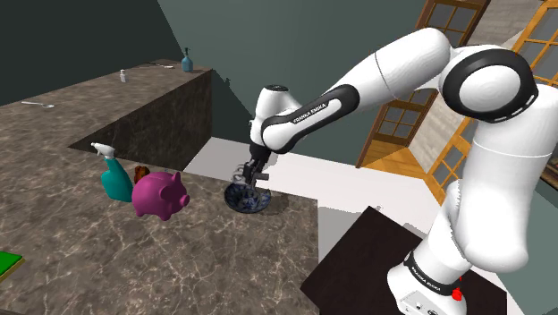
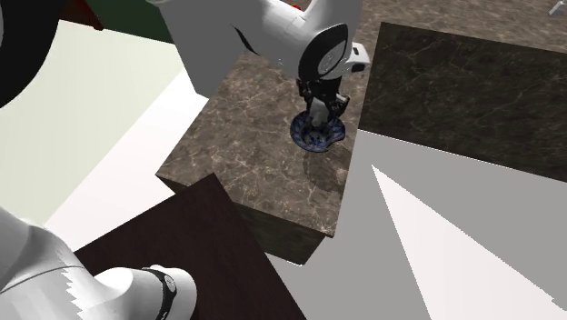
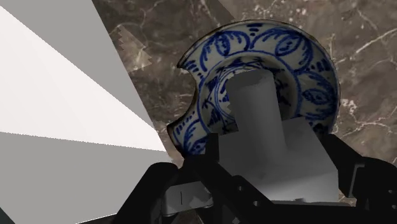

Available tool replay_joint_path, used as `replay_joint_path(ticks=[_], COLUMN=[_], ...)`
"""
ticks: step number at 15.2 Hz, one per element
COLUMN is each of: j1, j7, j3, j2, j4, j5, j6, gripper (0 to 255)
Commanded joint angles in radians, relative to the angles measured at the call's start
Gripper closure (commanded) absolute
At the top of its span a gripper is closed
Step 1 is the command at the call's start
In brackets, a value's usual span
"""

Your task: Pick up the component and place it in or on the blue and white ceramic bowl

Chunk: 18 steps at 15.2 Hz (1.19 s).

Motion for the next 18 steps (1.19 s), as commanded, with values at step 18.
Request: replay_joint_path(ticks=[18], j1=[-0.001], j7=[-0.005], j3=[0.013], j2=[0.153], j4=[0.021], j5=[0.017], j6=[0.133], gripper=[255])
